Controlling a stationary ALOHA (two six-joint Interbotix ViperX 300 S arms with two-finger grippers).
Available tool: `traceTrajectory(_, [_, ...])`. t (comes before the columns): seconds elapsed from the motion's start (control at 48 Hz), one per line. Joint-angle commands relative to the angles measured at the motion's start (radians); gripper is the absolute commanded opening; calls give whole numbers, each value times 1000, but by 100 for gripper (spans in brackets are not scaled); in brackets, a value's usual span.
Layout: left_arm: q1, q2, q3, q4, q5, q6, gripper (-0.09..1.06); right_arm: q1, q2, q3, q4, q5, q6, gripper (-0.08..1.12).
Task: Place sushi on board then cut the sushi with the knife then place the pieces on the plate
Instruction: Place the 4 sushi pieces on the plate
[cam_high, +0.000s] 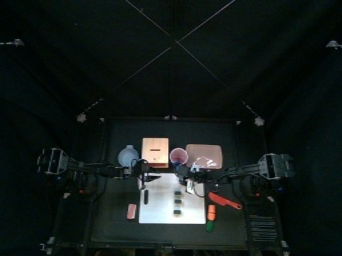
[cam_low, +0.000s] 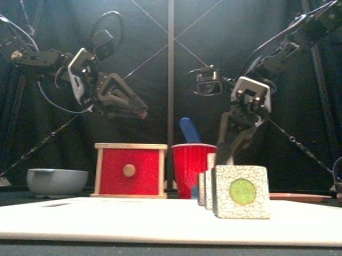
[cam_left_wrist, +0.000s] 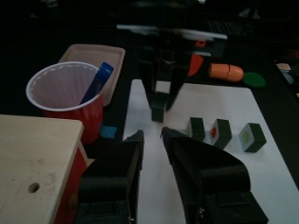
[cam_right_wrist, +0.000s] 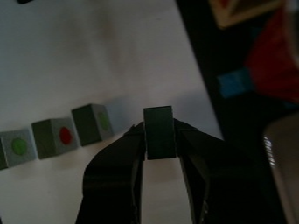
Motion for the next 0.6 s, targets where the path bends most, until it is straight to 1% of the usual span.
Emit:
traceTrajectory(0.021, [-2, -8, -11, 0, -6, 2, 67, -44, -110, 15, 0, 81, 0, 56])
traceTrajectory(0.188, [0, -8, -11, -2, -6, 2, 67, -117, -175, 57, 3, 140, 2, 56])
traceTrajectory(0.312, [5, -8, -12, -2, -6, 2, 67, -204, -175, 58, 2, 138, 2, 56])
traceTrajectory(0.458, [5, -6, -14, -2, -6, 0, 67, -305, -126, 52, 2, 112, 2, 56])
traceTrajectory(0.604, [6, -5, -12, -2, -6, 0, 67, -359, -64, 44, -2, 67, -2, 56])
